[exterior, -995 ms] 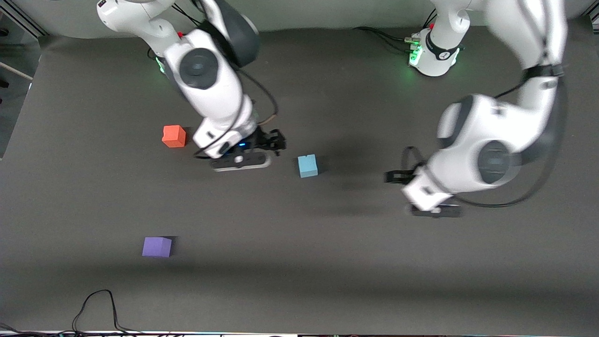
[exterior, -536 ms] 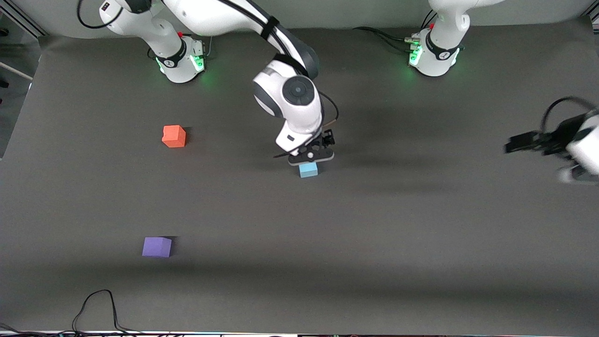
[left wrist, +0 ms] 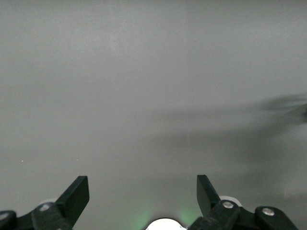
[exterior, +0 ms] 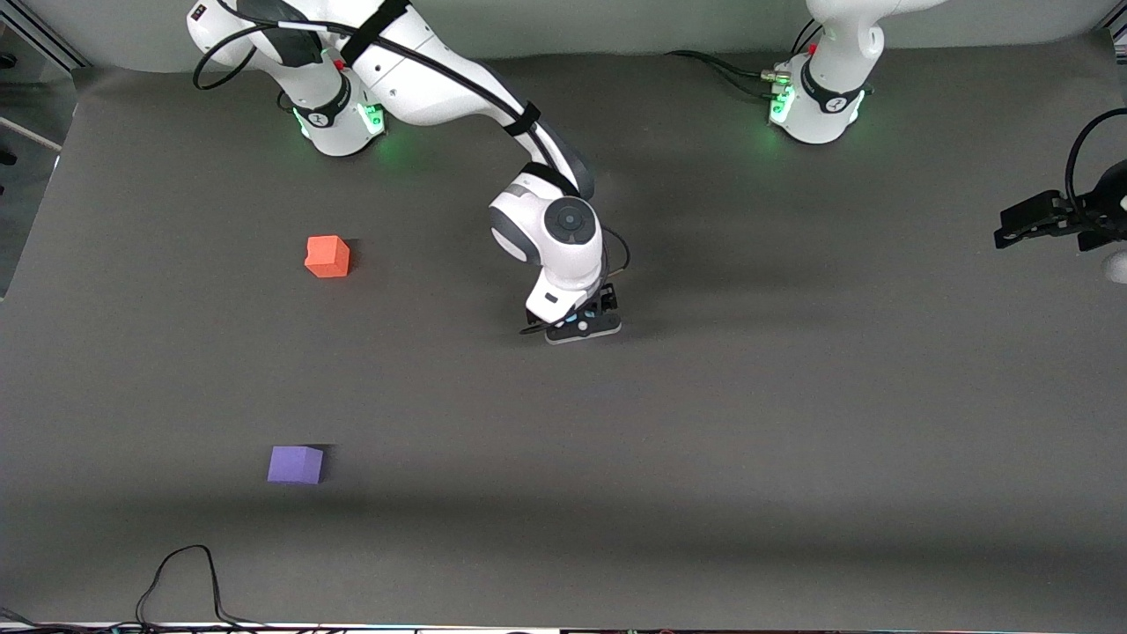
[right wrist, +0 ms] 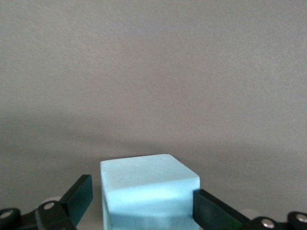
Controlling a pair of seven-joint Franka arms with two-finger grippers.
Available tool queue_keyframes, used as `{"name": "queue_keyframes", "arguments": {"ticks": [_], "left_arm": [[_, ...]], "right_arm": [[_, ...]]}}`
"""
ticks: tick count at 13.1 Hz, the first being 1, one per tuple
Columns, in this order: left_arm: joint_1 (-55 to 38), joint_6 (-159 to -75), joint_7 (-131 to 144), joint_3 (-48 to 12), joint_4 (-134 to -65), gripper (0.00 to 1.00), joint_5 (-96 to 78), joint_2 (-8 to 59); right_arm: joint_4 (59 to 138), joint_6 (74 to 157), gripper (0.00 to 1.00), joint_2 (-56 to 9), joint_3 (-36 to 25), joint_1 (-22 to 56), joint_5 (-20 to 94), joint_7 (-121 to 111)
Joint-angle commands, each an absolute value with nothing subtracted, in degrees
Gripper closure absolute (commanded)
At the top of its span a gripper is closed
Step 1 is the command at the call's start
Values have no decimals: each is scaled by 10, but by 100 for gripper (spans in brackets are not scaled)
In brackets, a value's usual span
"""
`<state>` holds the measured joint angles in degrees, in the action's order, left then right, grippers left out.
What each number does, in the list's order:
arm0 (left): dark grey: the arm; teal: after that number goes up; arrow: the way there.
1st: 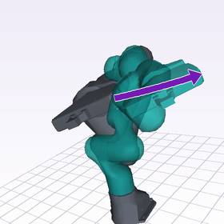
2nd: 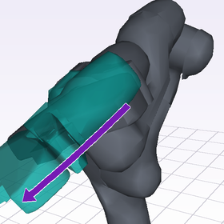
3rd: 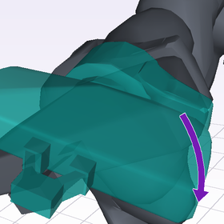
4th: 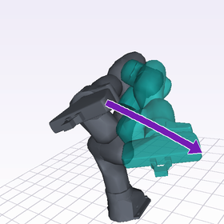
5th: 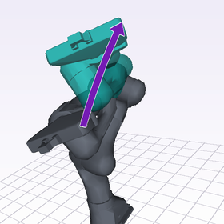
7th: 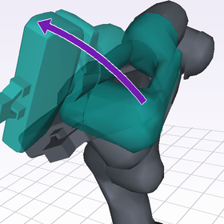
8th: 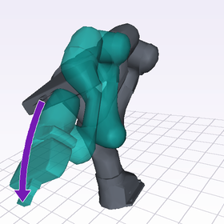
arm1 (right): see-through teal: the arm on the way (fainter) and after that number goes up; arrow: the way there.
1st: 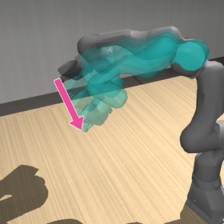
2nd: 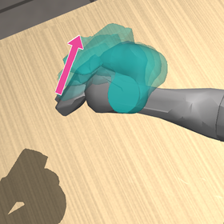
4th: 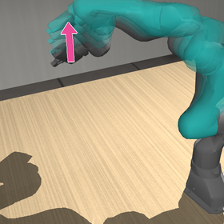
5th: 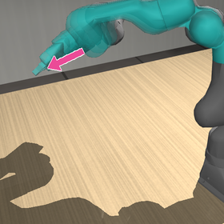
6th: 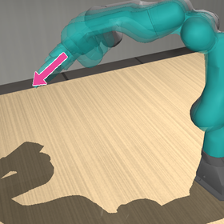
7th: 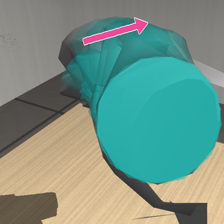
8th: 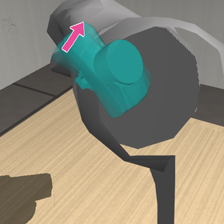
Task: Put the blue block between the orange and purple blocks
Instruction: 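Lower the right gripper and grasp the blue cube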
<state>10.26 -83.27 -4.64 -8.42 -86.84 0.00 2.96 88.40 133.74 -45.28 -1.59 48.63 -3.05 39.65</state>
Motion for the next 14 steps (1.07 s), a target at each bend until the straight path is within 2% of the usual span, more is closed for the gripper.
{"name": "queue_keyframes", "arguments": {"ticks": [1, 3, 4, 6, 9, 11, 12, 13, 14], "left_arm": [[90, -849, -40, -82, -884, 0, 11, 17], [-6, -851, -42, 10, -884, 0, 11, 17], [-21, -851, -47, 28, -884, 0, 11, 16], [-27, -851, -47, 29, -884, 0, 11, 18], [-29, -850, -48, 28, -884, 0, 9, 19], [-29, -849, -48, 27, -885, 0, 9, 19], [-29, -849, -48, 27, -885, 0, 9, 19], [-29, -849, -48, 27, -886, 0, 9, 19], [-30, -850, -48, 27, -888, 0, 7, 20]], "right_arm": [[901, 1345, 10, -445, -16, 488, -44, 400], [903, 1344, 70, -441, -16, 488, -45, 399], [904, 1340, 85, -434, -16, 488, -44, 399], [912, 1328, 87, -409, -16, 480, -41, 400], [915, 1241, 91, -346, -16, 451, -36, 354], [926, 1222, 93, -316, -15, 432, -35, 338], [929, 1222, 55, -309, -16, 430, -20, 339], [931, 1229, 1, -304, -17, 429, 10, 339], [931, 1243, 0, -306, -17, 427, 26, 339]]}}
